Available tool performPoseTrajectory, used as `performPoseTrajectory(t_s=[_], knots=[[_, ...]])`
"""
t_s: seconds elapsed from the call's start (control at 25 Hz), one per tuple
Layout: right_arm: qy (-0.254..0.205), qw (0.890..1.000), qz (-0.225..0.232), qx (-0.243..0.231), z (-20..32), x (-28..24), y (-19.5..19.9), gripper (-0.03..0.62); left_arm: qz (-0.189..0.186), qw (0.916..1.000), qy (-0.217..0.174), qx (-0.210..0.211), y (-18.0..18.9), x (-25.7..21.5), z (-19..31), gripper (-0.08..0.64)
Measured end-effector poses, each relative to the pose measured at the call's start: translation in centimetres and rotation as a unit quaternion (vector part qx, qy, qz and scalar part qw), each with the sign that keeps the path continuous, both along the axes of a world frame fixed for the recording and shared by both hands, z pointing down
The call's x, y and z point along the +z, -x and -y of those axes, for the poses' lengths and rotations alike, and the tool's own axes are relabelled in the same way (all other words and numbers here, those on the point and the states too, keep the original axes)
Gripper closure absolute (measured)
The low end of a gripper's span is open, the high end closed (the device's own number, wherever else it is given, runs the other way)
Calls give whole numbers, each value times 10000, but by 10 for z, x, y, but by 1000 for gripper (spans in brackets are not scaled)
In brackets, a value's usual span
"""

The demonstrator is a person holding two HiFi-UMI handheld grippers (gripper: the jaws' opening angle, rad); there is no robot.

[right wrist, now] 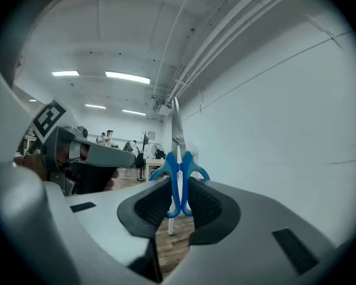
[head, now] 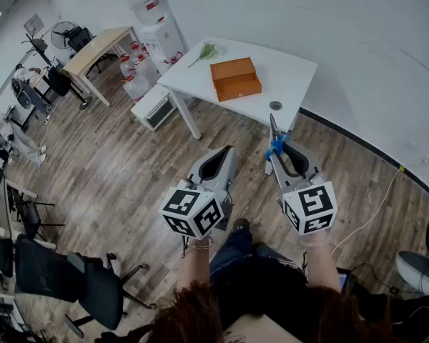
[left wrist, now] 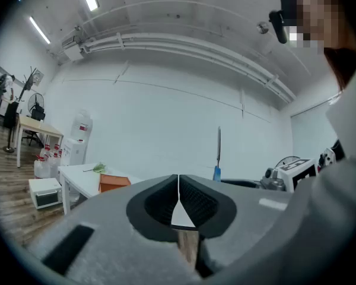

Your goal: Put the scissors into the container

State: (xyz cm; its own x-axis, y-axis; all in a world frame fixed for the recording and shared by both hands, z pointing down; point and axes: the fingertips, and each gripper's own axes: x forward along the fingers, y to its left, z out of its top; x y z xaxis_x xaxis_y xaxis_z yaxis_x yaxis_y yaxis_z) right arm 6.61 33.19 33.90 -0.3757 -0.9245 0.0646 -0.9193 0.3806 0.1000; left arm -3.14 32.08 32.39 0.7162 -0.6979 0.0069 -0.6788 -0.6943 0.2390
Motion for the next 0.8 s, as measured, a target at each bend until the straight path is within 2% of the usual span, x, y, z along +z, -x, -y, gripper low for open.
performPoseTrajectory(t_s=[0.24,0.48,0.8], knots=[[-104,9997,242,-1,1,-5,2,515,-3,10000,1,25,4,0,0,538],[-160,9998,101,34,18,-4,10,515,-17,9999,38,125,9,3,14,538],[7,9998,180,9,60,7,22,515,29,9999,110,121,22,13,59,538]])
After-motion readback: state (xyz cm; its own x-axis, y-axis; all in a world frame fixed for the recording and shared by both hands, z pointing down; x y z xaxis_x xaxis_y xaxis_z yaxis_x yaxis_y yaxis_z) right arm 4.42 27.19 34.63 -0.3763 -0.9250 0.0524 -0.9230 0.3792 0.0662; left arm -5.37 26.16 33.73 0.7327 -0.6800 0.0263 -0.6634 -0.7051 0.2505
